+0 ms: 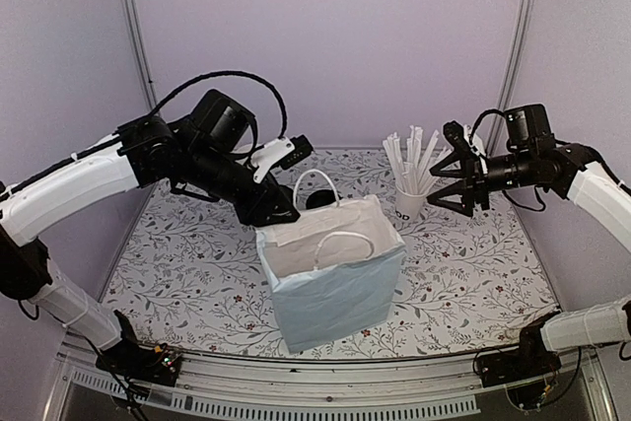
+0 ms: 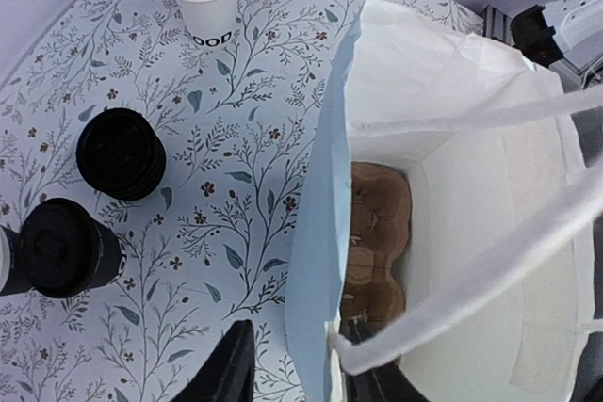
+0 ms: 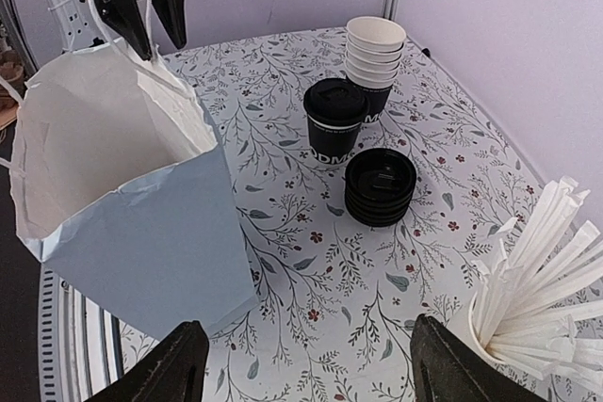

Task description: Pack the takeout coffee

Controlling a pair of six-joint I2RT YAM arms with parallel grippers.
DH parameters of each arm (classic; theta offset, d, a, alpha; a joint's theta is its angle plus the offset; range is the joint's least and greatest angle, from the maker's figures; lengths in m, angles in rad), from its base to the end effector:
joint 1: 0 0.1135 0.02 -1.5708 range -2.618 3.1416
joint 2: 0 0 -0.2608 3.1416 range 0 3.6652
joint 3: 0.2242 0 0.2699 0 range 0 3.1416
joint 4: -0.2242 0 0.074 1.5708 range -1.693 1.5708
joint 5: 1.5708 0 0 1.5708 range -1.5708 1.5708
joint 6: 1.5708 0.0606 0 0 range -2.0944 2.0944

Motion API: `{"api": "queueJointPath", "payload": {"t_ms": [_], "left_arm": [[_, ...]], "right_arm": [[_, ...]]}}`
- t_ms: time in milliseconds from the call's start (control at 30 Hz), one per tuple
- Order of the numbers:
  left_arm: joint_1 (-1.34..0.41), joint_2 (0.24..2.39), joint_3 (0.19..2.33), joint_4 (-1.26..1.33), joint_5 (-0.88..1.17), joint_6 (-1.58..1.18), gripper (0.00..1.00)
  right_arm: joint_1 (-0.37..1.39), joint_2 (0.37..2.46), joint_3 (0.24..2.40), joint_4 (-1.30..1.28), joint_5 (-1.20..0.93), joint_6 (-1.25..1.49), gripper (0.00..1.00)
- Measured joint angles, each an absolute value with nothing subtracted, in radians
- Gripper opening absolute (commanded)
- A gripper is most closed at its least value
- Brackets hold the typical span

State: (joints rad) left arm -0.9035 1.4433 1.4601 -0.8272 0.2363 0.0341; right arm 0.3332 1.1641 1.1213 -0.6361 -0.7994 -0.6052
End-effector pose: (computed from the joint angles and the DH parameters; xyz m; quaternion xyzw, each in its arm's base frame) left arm 0.1996 -0.2763 0.3403 0.4557 0.8029 -0.2545 0.2881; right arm 0.2436 0.1303 0.3287 -0.5255 0.6654 0.2940 0.4413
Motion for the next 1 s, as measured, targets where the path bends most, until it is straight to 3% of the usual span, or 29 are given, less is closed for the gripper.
{"api": "queueJointPath", "payload": {"t_ms": [100,133,633,1000], "left_arm": [[-0.904,1.472,1.472,-0.828,0.260,0.036,0.03],[-0.904,1.478,1.477,-0.828,0.264,0.044,0.00],[-0.927,1.378,1.505,-0.866,0.143,0.064,0.00],[-1.103,1.359,1.394,-0.791,0.123,0.003,0.00]], "right_arm": [[0.330,1.164,1.102,-0.616,-0.803,-0.596,0.76],[0.328,1.164,1.100,-0.611,-0.804,-0.593,0.76],[0.326,1.164,1.092,-0.576,-0.818,-0.587,0.76],[0.326,1.165,1.092,-0.575,-0.825,-0.587,0.76]]}}
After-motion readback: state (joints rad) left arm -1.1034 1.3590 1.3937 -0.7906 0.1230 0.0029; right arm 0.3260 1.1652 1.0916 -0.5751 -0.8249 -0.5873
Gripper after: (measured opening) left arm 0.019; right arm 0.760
